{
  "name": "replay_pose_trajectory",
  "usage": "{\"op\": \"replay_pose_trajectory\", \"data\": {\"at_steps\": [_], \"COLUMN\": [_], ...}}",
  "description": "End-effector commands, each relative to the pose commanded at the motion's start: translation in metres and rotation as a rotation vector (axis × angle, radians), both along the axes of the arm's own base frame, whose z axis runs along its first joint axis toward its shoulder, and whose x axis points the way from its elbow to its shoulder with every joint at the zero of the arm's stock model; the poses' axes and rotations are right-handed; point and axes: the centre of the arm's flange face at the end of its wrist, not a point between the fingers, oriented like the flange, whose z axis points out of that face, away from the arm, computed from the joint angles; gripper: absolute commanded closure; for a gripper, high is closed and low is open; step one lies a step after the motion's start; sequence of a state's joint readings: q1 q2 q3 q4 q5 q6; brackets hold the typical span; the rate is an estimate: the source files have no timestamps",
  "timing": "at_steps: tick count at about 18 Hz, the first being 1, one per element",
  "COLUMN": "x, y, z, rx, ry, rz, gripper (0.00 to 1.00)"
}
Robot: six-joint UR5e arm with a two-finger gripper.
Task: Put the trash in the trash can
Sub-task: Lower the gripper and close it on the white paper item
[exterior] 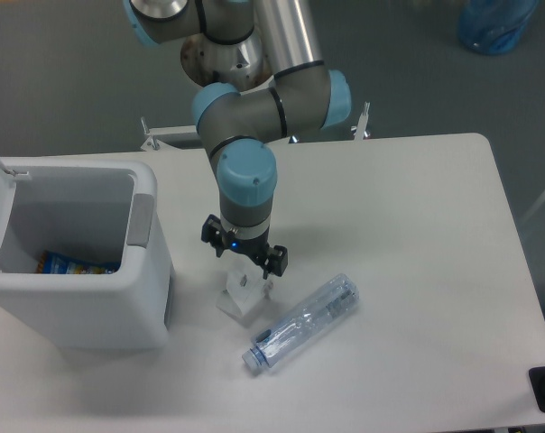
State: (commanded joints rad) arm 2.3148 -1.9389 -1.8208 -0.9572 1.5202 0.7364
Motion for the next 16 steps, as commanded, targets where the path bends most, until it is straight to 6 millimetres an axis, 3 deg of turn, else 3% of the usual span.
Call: {"op": "replay_pose_trajectory", "data": {"at_steps": [2, 3, 4, 9, 13, 16], "x": [0.0, 0.0, 0.001, -0.007, -0.03, -0.052], "y": [0.0, 0.0, 0.0, -0.004, -0.017, -0.034], "z": [-0.002, -0.003, -0.003, 0.002, 0.007, 0.035], "rx": [-0.004, -0.005, -0.002, 0.006, 0.023, 0.052], "ry": [-0.003, -0.004, -0.006, -0.009, -0.024, -0.048], "rz": [0.005, 0.008, 0.008, 0.029, 0.089, 0.138], "gripper": [0.66, 0.95, 1.0, 1.0, 1.0, 1.0]}}
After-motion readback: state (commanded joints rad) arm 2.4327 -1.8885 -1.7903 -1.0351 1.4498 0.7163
